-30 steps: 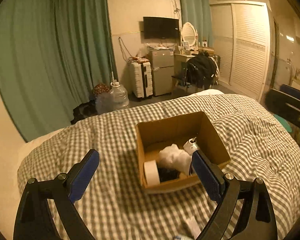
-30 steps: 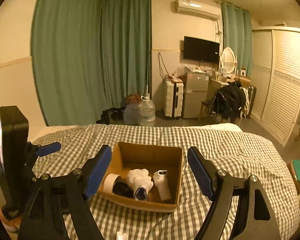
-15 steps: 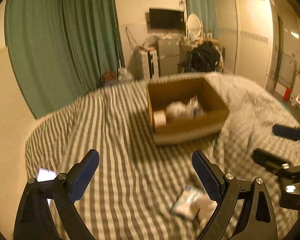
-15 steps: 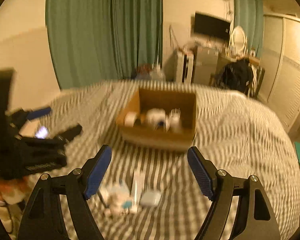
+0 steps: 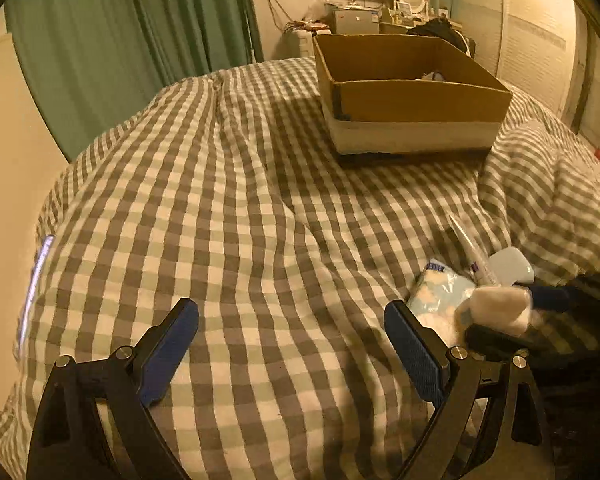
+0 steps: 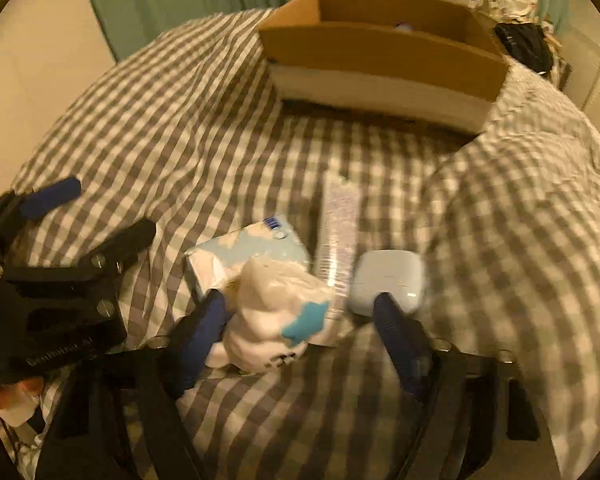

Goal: Organize objects
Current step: 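Grasp the tissue pack with the left tool while the right tool grasps the white figurine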

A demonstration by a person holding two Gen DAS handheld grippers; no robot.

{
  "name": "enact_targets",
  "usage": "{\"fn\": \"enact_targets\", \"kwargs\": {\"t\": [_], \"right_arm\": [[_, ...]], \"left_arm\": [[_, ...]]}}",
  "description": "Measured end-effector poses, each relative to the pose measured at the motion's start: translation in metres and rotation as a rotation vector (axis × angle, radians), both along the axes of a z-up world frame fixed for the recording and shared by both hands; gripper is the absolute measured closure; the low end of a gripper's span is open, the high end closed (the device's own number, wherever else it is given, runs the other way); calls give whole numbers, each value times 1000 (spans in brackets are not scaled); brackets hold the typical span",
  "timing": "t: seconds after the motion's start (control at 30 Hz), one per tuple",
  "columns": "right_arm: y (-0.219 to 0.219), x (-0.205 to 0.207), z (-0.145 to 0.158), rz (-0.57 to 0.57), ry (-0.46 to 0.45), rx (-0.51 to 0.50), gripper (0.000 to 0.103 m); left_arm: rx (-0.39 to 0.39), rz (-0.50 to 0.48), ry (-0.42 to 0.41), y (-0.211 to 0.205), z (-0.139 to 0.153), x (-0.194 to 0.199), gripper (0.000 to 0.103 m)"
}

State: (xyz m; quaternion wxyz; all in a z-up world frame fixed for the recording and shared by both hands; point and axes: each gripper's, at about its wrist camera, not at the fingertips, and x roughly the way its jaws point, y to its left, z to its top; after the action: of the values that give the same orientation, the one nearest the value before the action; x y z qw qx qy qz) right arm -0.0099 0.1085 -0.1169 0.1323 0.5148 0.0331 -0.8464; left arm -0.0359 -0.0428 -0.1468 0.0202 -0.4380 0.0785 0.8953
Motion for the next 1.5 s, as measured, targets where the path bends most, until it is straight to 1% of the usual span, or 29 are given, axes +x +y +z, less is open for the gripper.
{"fn": "enact_targets", "kwargs": {"t": [0.07, 0.1, 0.17, 0.27, 0.37, 0.43, 0.53, 0.6, 0.67, 0.77, 0.87, 0.93, 0.97, 1.03, 1.13, 1.27, 1.33, 1.43, 1.5], "right_arm": [[0, 0, -5, 7, -15, -13, 48], [1, 0, -2, 5, -9, -20, 53], [8, 6, 6, -7, 17, -44, 53], [23, 14, 28, -42, 82, -47, 53], [41, 21, 49, -83, 153, -20, 53], [54, 21, 58, -115, 180, -21, 53], [66, 16, 57, -148, 181, -35, 53], [69, 13, 51, -149, 162, -55, 53], [66, 10, 44, -143, 151, -61, 53], [66, 8, 40, -135, 151, -67, 53], [68, 10, 39, -131, 151, -69, 53], [68, 12, 39, -128, 151, -67, 53], [68, 13, 39, -126, 153, -65, 53], [67, 13, 38, -122, 154, -60, 53], [66, 13, 37, -117, 155, -51, 53], [63, 15, 37, -112, 160, -32, 53], [63, 16, 38, -113, 165, -27, 53], [61, 17, 40, -114, 172, -14, 53], [59, 17, 42, -113, 177, 2, 53]], "left_arm": [[5, -1, -4, -1, 1, 1, 7], [6, -5, -6, -1, 2, -1, 7], [-1, -17, -8, 5, 0, -2, 7], [0, -89, -19, 22, -2, 0, 7], [19, -160, -45, 39, -7, 2, 7], [13, -207, -65, 51, -12, 1, 7], [14, -246, -101, 62, -21, -2, 7], [27, -264, -137, 68, -28, -8, 7], [16, -282, -169, 75, -36, -16, 7], [11, -296, -196, 83, -46, -24, 7], [46, -296, -220, 86, -51, -34, 7], [67, -285, -232, 85, -53, -38, 10], [76, -283, -231, 84, -53, -39, 14], [94, -295, -229, 83, -51, -36, 36], [103, -288, -231, 82, -46, -32, 37], [140, -270, -237, 75, -35, -24, 38], [156, -261, -227, 70, -27, -18, 38], [146, -234, -197, 62, -15, -7, 38], [153, -218, -181, 59, -4, -7, 38]]}}
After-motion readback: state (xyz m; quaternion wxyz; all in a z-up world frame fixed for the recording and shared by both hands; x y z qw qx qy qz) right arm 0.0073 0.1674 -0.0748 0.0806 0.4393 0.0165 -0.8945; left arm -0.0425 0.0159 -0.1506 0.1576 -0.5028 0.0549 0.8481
